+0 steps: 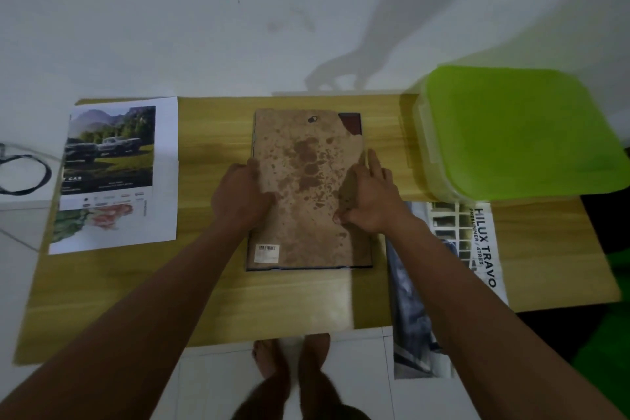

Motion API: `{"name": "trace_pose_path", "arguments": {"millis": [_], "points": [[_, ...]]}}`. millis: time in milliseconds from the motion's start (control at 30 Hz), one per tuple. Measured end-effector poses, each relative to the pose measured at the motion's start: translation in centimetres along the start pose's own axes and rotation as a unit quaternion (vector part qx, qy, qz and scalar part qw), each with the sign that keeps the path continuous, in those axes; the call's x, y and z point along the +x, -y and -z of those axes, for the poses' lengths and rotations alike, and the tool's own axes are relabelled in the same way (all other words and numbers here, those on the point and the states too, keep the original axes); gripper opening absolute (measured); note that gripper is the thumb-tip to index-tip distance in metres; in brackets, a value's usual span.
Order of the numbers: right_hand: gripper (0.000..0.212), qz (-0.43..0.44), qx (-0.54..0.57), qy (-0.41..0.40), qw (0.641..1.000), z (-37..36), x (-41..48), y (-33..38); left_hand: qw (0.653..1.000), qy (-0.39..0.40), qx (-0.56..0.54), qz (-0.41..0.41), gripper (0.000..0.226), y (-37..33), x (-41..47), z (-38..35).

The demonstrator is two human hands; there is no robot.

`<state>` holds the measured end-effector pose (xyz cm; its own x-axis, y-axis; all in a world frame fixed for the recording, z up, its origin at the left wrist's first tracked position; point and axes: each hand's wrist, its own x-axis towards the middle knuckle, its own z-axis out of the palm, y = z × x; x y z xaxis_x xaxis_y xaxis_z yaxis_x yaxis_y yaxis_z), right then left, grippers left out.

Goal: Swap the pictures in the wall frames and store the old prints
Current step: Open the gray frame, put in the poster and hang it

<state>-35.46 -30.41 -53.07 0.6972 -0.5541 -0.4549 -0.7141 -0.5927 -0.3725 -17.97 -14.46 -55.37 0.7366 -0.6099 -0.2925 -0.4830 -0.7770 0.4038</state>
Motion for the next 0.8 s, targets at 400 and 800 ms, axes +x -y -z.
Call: {"name": "trace_pose_path", "arguments": {"millis": [400,800], "points": [[0.122,0.044,0.059,-0.001,0.997,1.4,3.2,-0.3,0.982,0.069,0.124,-0.121,0.086,-1.5,1.0,-1.2],[0.130,0.031,0.005,0.017,0.999,3.9,7.5,0.7,0.996,0.014,-0.022,-0.088,0.075,-1.1,2.6,1.7]]}}
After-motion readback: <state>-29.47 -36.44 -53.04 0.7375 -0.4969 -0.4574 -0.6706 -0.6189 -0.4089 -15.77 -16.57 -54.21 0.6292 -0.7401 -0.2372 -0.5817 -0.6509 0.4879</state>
